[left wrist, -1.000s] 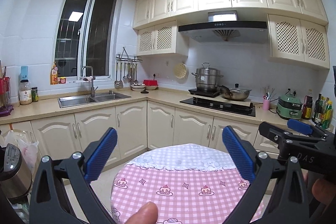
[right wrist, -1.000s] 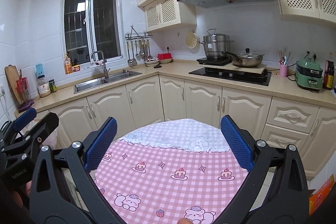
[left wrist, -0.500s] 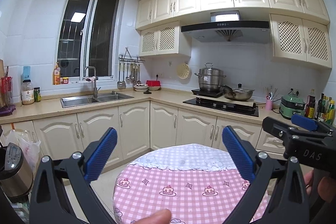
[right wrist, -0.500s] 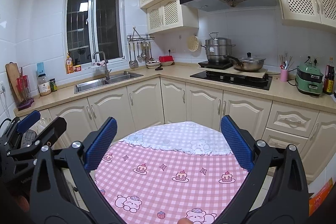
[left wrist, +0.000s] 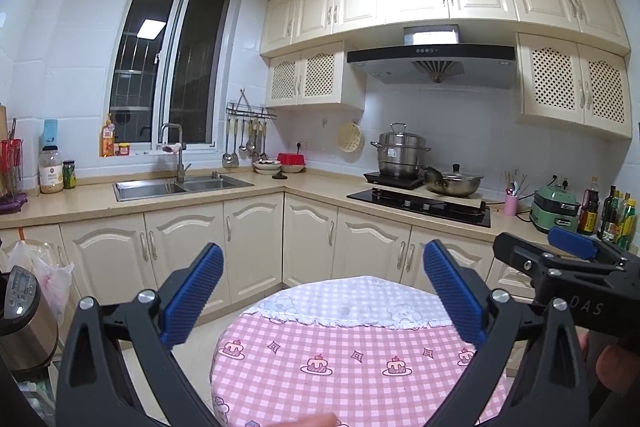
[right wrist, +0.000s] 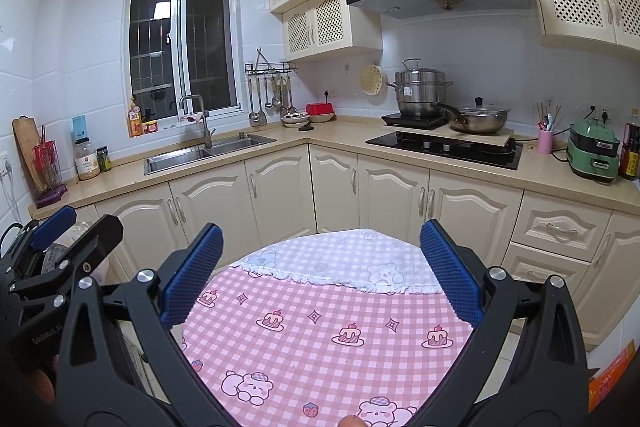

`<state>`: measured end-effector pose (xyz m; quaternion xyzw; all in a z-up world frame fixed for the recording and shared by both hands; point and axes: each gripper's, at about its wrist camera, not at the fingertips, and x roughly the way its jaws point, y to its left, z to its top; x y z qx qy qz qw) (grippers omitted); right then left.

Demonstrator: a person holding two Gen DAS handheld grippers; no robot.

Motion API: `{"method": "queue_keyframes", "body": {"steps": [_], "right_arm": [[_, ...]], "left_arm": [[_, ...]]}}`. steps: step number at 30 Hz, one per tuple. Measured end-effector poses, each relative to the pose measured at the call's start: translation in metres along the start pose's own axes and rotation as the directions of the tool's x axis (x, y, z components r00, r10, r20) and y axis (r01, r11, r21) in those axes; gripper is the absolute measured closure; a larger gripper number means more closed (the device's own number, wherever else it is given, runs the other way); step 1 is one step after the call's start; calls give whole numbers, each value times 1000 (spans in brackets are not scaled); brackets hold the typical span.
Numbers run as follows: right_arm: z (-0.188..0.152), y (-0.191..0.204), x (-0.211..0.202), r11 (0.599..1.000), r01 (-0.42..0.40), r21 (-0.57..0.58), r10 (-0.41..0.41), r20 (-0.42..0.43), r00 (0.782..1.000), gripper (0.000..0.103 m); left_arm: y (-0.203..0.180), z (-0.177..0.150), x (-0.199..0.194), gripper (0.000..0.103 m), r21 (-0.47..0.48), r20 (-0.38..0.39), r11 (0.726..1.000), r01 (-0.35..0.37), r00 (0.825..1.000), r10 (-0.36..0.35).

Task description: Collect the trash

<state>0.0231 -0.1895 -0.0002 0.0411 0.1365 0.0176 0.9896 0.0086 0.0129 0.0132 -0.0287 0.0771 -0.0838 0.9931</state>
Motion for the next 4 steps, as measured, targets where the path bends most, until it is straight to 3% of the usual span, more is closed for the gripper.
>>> {"method": "queue_keyframes", "body": {"steps": [4], "right_arm": [[-1, -1, 2, 1000, -3, 2, 3, -3, 1000, 6]], "left_arm": [[0, -1, 2, 5, -3, -7, 1000, -10, 1000, 10]]}}
